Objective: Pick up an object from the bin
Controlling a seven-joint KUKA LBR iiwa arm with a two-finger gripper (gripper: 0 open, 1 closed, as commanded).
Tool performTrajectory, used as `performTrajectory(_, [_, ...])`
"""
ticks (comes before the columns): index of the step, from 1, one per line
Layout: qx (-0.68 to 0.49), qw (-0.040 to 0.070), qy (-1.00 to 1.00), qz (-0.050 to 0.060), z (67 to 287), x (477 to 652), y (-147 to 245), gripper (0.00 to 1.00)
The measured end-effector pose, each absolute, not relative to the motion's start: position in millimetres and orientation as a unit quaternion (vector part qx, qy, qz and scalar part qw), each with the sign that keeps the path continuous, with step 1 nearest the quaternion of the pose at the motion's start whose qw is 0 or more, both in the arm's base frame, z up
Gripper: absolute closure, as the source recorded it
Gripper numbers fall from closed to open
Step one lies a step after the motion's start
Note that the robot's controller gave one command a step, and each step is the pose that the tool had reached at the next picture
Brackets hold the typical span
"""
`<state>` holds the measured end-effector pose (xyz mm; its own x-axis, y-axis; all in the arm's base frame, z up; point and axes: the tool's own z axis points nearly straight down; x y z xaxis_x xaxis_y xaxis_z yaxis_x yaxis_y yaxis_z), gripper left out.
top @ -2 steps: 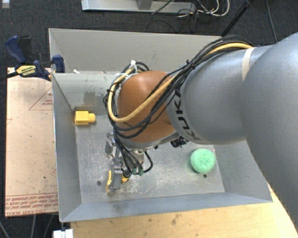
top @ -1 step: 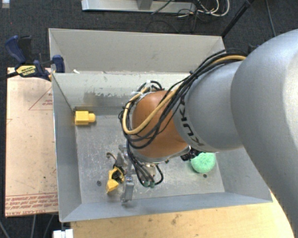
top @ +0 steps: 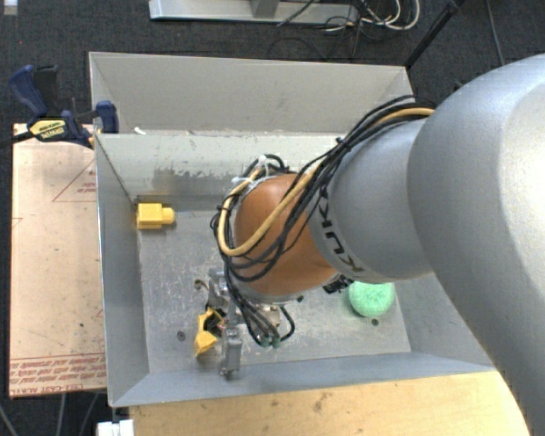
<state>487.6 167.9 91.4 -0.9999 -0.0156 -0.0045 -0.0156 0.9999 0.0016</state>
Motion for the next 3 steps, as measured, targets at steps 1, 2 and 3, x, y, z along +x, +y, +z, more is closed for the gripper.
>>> performTrajectory(1, [-0.15, 0.007, 0.989, 0.004, 74, 490.0, 183, 1.0])
performTrajectory(2, [-0.15, 0.007, 0.989, 0.004, 74, 490.0, 183, 1.0])
performTrajectory(3, [-0.147, -0.002, 0.989, 0.0, 121, 493.2, 189, 1.0])
